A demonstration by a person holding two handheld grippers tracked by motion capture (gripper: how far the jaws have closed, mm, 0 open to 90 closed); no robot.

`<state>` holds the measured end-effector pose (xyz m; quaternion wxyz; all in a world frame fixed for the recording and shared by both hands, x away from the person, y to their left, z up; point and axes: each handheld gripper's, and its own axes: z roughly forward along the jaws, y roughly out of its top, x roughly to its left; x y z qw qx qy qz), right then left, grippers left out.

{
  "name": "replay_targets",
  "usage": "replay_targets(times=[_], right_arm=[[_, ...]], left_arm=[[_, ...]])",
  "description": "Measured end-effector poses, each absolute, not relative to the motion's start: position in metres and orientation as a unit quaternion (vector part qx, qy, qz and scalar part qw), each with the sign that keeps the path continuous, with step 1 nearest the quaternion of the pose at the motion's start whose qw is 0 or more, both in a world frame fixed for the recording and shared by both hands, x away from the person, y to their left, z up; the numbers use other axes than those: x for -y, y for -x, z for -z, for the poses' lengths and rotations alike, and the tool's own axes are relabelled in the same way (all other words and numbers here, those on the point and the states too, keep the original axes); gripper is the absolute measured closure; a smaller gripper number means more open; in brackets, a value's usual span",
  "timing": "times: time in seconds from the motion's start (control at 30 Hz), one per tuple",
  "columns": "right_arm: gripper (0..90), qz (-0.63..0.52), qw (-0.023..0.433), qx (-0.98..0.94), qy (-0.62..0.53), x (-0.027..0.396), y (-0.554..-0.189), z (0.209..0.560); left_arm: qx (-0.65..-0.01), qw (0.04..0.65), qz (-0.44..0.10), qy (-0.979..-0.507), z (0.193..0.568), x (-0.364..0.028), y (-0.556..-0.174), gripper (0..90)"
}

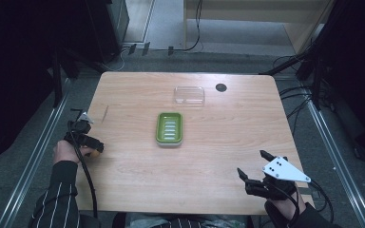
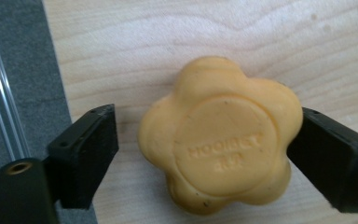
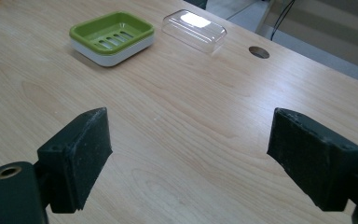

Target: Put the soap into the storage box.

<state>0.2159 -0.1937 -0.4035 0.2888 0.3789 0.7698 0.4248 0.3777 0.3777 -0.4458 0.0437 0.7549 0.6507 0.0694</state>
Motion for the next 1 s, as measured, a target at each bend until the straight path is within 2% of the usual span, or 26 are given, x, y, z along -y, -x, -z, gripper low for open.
replay_targets(times=[0.23,0.4,1.0], right_arm=[[13.6,-0.425,0.289,-0.769,-0.38,0.1938,-0.216,0.4035],[13.6,-0.426,0.289,-0.769,-0.38,0.1939,-0.216,0.4035],[13.6,-0.426,0.289,-0.769,-0.38,0.1939,-0.2158,0.4034]], left_arm=[[-0.652,0.042,-0.06,-0.755,0.4498,-0.3777,-0.3793,16.3],[-0.646,0.043,-0.07,-0.759,0.448,-0.3714,-0.3782,25.9],[-0.637,0.054,-0.07,-0.766,0.4447,-0.3742,-0.3743,27.5]])
